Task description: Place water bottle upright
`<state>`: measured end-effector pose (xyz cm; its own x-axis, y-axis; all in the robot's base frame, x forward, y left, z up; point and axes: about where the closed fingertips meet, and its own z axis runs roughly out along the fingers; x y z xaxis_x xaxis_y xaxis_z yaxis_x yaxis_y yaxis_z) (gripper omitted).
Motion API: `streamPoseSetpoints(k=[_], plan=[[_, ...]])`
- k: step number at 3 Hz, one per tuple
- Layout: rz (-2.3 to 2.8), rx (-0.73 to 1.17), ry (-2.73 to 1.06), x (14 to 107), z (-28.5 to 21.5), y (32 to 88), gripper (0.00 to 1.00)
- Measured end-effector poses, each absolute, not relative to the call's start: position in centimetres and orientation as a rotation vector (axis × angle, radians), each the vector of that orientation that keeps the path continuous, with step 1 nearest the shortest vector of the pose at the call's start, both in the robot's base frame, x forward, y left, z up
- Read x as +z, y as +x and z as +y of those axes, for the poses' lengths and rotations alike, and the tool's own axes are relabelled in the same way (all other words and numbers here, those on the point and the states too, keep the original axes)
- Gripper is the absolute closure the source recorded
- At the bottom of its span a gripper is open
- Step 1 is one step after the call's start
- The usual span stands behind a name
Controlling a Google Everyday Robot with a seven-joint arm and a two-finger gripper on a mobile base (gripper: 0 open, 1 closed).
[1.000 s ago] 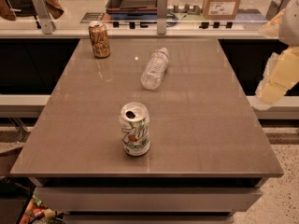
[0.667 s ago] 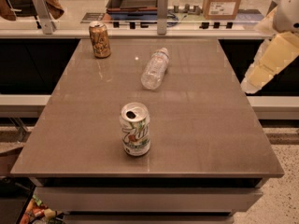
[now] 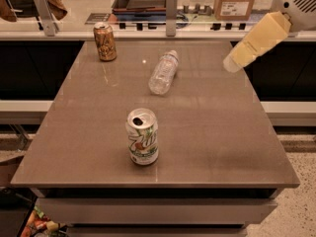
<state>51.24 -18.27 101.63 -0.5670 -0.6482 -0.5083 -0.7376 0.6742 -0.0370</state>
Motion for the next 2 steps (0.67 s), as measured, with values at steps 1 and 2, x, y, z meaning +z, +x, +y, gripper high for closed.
streamPoseSetpoints(k=[1, 2], plan=[[2.539, 0.131, -0.959, 101.2, -17.5, 52.5, 0.0], [2.583, 0.068, -0.872, 100.9, -17.3, 53.7, 0.0]])
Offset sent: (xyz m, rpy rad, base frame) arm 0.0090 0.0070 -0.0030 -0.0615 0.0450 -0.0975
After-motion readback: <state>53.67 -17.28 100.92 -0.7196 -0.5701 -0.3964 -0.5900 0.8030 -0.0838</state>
